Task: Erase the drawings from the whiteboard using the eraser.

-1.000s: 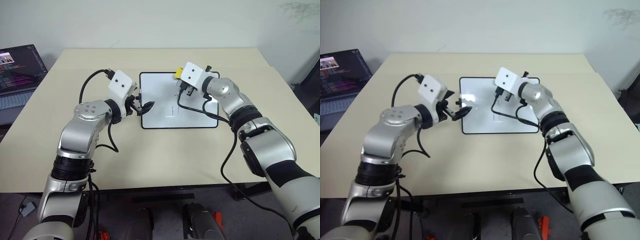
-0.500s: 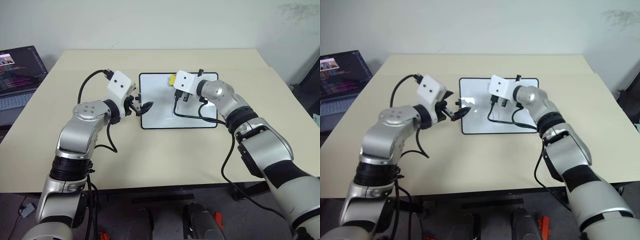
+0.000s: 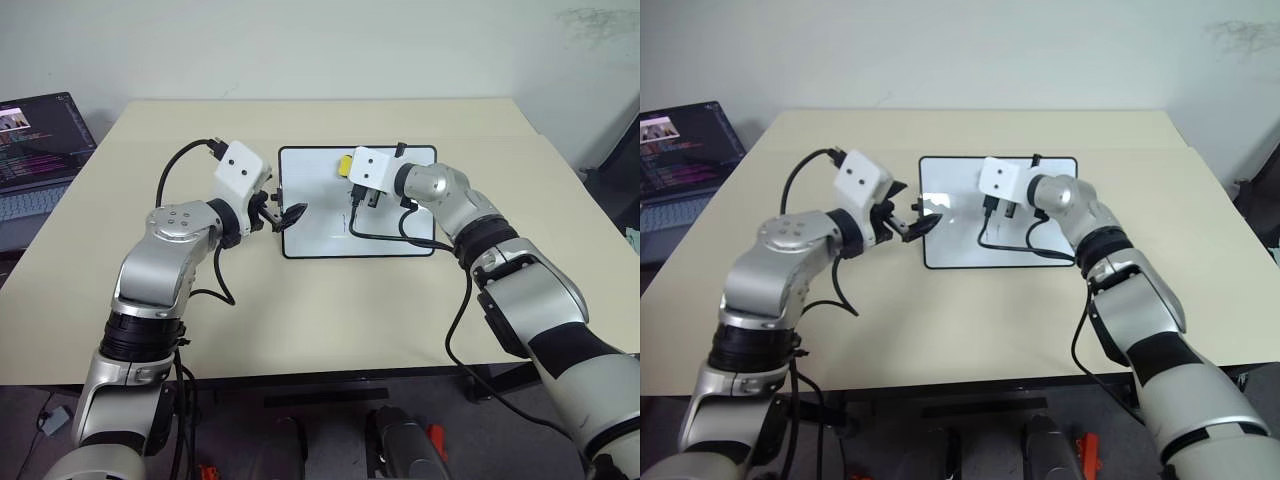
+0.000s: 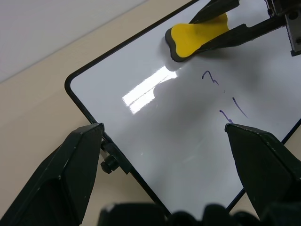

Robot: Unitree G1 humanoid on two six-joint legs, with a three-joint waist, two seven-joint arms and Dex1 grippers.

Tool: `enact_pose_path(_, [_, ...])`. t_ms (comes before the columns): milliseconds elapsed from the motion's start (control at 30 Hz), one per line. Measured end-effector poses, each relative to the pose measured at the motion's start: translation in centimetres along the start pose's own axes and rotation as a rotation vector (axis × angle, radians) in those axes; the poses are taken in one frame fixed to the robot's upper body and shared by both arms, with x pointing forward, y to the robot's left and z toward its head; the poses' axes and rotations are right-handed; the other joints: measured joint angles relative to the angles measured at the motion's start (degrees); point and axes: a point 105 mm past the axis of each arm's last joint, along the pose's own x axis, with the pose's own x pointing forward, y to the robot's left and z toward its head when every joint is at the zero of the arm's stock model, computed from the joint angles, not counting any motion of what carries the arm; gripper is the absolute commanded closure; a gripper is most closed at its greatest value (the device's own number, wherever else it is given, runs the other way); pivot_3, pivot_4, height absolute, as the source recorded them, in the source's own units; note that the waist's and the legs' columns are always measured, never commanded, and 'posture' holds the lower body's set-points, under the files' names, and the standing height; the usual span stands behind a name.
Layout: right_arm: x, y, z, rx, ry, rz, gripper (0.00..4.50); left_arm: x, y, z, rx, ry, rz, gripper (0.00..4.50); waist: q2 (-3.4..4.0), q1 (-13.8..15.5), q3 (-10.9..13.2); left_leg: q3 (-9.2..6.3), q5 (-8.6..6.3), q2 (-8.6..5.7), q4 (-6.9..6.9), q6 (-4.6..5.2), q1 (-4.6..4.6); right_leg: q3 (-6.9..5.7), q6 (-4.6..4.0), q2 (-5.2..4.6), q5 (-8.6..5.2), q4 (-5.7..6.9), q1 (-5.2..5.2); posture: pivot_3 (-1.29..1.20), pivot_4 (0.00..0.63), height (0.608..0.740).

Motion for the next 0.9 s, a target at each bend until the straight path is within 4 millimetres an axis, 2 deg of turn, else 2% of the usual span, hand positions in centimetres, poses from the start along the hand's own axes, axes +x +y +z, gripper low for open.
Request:
enact_pose_path(500, [-0.8, -2.3, -1.5, 0.011, 0.072, -0.107, 3.67, 0.0, 0.0, 0.0, 0.000, 0.000, 0.000, 0.00, 0.00, 0.14, 0.00, 0.00, 0.02, -0.03, -0.01, 0.02, -0.02, 0.01, -0.03, -0.02, 0.00, -0.03, -0.01, 0.00, 0.150, 0.740])
enact_pose_path(733, [-0.8, -2.3, -1.5, 0.014, 0.076, -0.103, 3.67, 0.0, 0.0, 0.0, 0.000, 0.000, 0.000, 0.00, 0.00, 0.13, 0.00, 0.00, 0.02, -0.03, -0.01, 0.02, -0.02, 0.02, -0.03, -0.02, 0.00, -0.03, -0.01, 0.00, 0.150, 0.740])
enact_pose_path(900, [-0.3, -1.6, -0.6, 0.008, 0.041, -0.065, 3.67, 0.0, 0.0, 0.0, 0.000, -0.001, 0.000, 0.00, 0.00, -0.19, 0.00, 0.01, 0.02, -0.02, -0.01, 0.02, -0.01, 0.02, -0.02, -0.01, 0.00, -0.02, -0.01, 0.00, 0.150, 0.740])
